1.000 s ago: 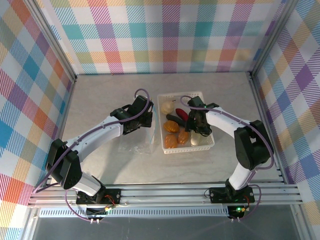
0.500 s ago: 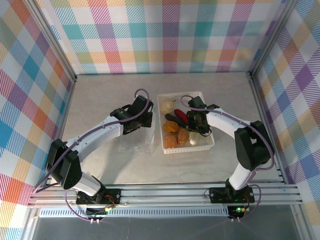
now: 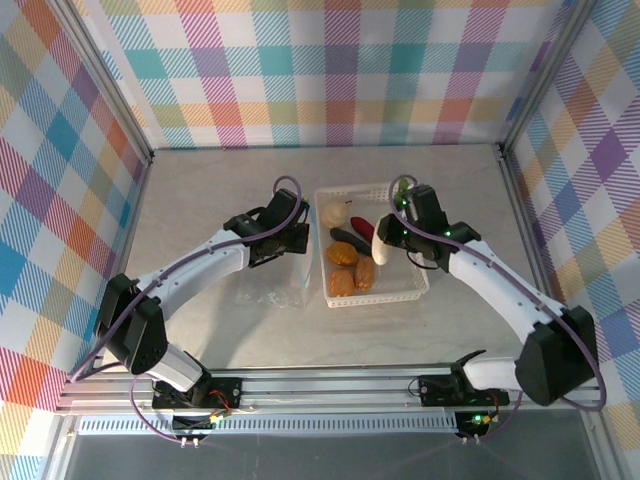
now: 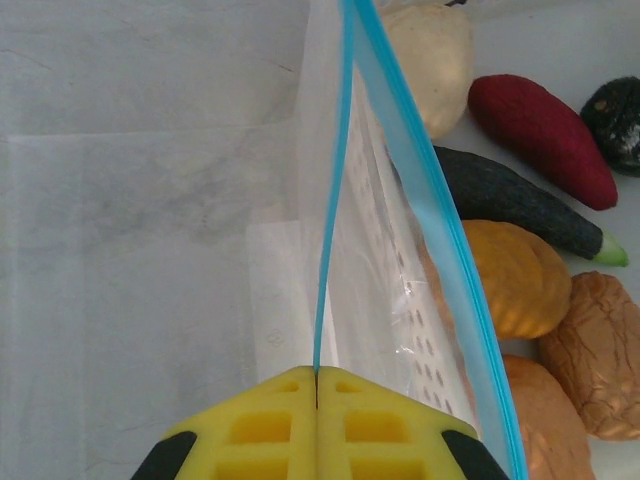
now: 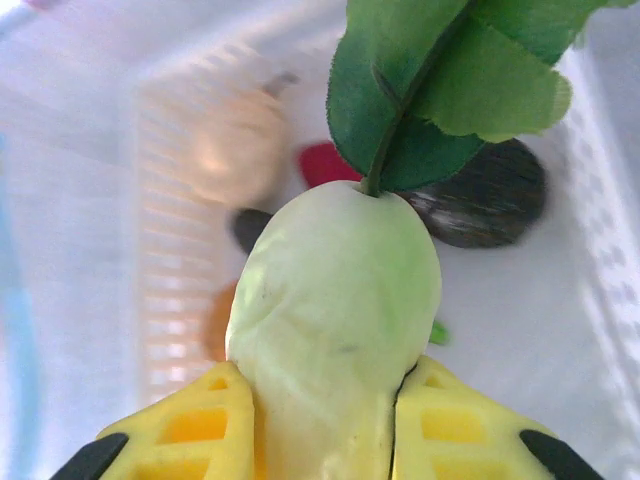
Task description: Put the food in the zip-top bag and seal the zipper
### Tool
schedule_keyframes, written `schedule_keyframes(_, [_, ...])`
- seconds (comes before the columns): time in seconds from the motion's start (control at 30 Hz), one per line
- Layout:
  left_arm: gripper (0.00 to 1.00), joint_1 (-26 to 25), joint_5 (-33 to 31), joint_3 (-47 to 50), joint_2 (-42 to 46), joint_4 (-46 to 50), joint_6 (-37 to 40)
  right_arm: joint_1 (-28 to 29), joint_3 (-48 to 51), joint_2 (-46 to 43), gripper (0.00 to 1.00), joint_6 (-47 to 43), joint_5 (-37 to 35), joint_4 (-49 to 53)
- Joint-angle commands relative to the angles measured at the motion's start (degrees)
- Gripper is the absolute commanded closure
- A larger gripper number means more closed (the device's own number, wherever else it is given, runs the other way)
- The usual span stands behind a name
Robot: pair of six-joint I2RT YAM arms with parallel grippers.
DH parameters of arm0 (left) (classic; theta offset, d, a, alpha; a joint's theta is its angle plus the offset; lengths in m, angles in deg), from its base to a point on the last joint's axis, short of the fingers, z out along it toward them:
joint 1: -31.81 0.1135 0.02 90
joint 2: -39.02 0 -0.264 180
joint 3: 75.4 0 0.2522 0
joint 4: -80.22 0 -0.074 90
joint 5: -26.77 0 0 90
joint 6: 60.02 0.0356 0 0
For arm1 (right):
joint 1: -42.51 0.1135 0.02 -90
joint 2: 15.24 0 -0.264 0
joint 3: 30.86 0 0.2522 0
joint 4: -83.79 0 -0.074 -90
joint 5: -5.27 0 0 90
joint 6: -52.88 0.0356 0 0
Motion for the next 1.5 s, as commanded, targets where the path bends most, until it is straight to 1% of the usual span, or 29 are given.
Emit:
schedule_keyframes(0.0, [1.00, -0.83, 3.90, -2.25, -0.96, -2.62, -1.25, 2.06, 1.67, -2.74, 0.83, 3.51, 4.49, -7.65])
schedule_keyframes(0.17, [1.00, -0.92, 5.30, -2.78, -2.36, -3.79, -2.23, 5.79, 2.85, -3.75, 0.85, 6.71, 4.80, -14.51])
schedule_keyframes(0.27, [1.00, -0.92, 6.33, -2.66, -2.74, -4.70, -3.09, 8.62, 2.95, -1.89, 0.86, 7.76, 2.65, -17.45])
schedule_keyframes(0.37, [1.00, -0.92, 7.38, -2.62, -2.83, -5.38, -3.72, 10.29, 3.38, 0.35, 0.86, 9.01, 1.86, -21.01])
schedule_keyframes(0.53, [1.00, -0.92, 7.88, -2.87, -2.73, -5.58, -4.09, 11.71, 3.08, 3.58, 0.86, 10.03, 1.10, -24.40])
schedule_keyframes(0.87, [1.00, -0.91, 10.33, -2.68, -2.43, -7.31, -5.38, 14.02, 1.81, 9.06, 0.86, 10.45, -1.61, -27.17])
schedule_keyframes(1.07, [1.00, -0.92, 10.83, -2.53, -2.12, -8.01, -5.89, 14.92, 0.42, 11.02, 0.86, 9.82, -2.06, -26.30])
schedule_keyframes(1.47, [1.00, -0.83, 11.68, -3.61, -1.07, -9.76, -6.45, 17.69, -4.89, 15.07, 0.87, 6.03, -0.36, -18.62])
